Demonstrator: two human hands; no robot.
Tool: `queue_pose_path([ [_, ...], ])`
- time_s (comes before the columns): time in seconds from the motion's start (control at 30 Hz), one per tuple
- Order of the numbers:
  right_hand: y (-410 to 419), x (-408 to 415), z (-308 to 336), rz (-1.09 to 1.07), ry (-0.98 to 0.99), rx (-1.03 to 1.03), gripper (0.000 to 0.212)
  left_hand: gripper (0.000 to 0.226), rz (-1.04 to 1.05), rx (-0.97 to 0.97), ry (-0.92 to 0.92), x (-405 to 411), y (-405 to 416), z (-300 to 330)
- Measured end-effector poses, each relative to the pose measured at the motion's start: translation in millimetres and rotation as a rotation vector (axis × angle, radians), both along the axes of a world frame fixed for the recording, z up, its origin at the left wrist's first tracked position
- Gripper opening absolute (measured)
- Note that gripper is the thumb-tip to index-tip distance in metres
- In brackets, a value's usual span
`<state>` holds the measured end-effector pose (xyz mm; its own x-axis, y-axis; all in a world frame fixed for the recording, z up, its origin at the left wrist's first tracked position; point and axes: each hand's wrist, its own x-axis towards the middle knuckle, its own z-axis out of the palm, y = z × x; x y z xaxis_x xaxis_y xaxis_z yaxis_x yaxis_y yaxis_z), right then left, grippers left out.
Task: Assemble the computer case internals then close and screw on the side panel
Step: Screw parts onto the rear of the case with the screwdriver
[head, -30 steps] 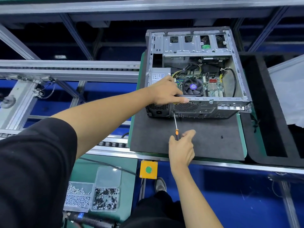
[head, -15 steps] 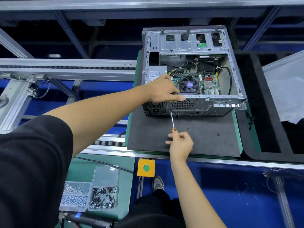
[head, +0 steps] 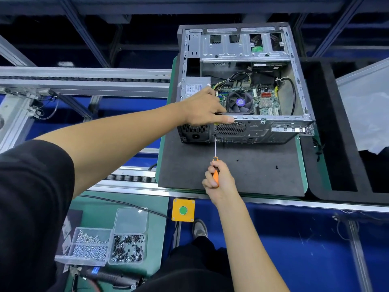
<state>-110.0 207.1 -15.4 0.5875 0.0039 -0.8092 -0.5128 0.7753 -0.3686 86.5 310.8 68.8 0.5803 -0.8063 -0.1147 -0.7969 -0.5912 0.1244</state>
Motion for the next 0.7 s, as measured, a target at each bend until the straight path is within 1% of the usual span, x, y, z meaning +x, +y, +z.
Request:
queue_pose_path([
  [0.03,0,1,3,0.0,0.026,-0.023,0.013,0.067,0.001,0.003,-0.002,0,0,0],
  [0.07,1,2,5,0.002,0.042,-0.151,0.009,0.066,0.001,0.005,-0.006,0,0,1],
  [0.1,4,1,6,0.007,0.049,-0.334,0.005,0.065,0.001,0.006,-0.011,1,0,1],
  [0.2,18,-5,8,0.083,0.0,-0.921,0.006,0.066,-0.001,0.005,-0.005,0,0,1],
  [0.23,20,-8,6,0.148,-0.027,-1.079,0.012,0.067,0.0,0.008,-0.002,0,0,0],
  [0.27,21,-9,2,0.227,-0.043,-1.213,0.024,0.067,0.001,0.011,-0.005,0,0,0],
  [0.3,20,-9,0,0.28,-0.054,-1.318,0.033,0.067,0.001,0.016,-0.013,1,0,-1],
  [0.37,13,-6,-5,0.329,-0.095,-1.466,0.032,0.067,0.004,0.025,-0.02,3,0,-2],
  [0.4,11,-5,-7,0.32,-0.121,-1.445,0.03,0.068,0.003,0.027,-0.023,4,0,-3],
  [0.43,9,-5,-12,0.265,-0.135,-1.293,0.028,0.069,0.001,0.024,-0.026,5,0,-5],
  [0.47,7,-3,-15,0.155,-0.126,-0.983,0.026,0.07,-0.001,0.015,-0.029,6,0,-7],
  [0.53,2,0,-12,-0.037,-0.041,-0.123,0.022,0.07,0.0,-0.012,-0.034,6,1,-11],
  [0.57,-2,1,-11,-0.071,0.014,0.141,0.019,0.069,-0.003,-0.025,-0.036,7,1,-12],
  [0.6,-5,2,-9,-0.057,0.044,0.192,0.015,0.069,-0.006,-0.035,-0.038,8,1,-14],
  [0.63,-4,2,-6,-0.024,0.045,0.134,0.012,0.068,-0.01,-0.041,-0.039,9,1,-15],
  [0.67,-3,3,-5,0.013,0.034,-0.015,0.01,0.068,-0.017,-0.046,-0.038,9,1,-16],
  [0.7,-1,2,-4,0.035,0.011,-0.207,0.01,0.067,-0.022,-0.052,-0.036,10,1,-16],
])
